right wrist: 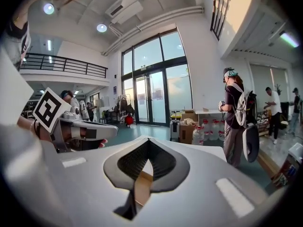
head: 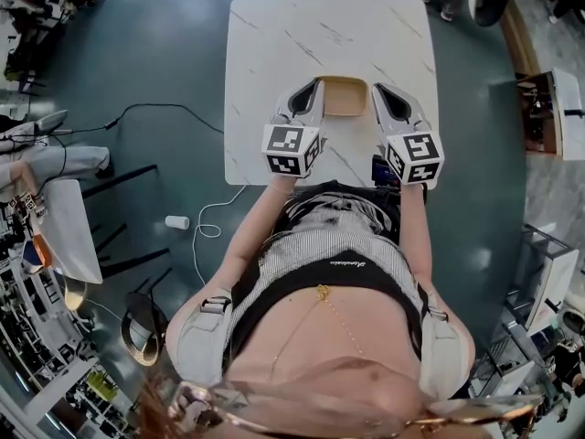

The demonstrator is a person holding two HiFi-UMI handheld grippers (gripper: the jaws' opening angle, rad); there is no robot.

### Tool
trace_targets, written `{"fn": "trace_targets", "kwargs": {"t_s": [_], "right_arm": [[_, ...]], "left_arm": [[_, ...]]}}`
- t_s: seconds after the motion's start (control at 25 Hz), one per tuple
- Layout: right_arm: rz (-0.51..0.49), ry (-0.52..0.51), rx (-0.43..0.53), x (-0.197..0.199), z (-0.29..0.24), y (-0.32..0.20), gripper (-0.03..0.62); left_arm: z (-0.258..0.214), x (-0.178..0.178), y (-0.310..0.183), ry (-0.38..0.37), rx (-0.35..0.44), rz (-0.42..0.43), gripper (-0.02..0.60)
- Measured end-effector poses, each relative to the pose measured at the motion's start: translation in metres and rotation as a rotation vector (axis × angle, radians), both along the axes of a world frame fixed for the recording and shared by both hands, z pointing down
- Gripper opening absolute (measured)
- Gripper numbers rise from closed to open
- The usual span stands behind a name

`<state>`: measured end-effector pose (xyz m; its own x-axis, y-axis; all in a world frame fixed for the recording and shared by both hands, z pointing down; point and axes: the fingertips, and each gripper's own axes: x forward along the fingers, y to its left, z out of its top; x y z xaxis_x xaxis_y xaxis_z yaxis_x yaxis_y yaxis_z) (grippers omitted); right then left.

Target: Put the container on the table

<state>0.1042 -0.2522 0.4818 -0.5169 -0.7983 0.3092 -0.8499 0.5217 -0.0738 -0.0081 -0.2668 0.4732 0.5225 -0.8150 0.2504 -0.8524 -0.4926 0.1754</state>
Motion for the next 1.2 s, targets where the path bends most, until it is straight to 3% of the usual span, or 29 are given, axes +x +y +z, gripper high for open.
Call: {"fn": "trace_targets", "kwargs": {"t_s": [0.6, 1.04, 1.2], "right_arm": [[0.027, -0.019, 0.226, -0.016, -0.072, 0.014, 0.026], [0.025, -0.004, 0.338, -0.024, -0.113, 0.017, 0.026], [0.039, -0.001, 0.345, -0.023, -0.111, 0.015, 0.026]], "left_arm": [[-0.080, 0.008, 0.015, -0.010, 0.239, 0.001, 0.000], [-0.122, 0.013, 0.024, 0.017, 0.398, 0.004, 0.000], [-0.127, 0.015, 0.023, 0.008, 0.421, 0.013, 0.000]]}}
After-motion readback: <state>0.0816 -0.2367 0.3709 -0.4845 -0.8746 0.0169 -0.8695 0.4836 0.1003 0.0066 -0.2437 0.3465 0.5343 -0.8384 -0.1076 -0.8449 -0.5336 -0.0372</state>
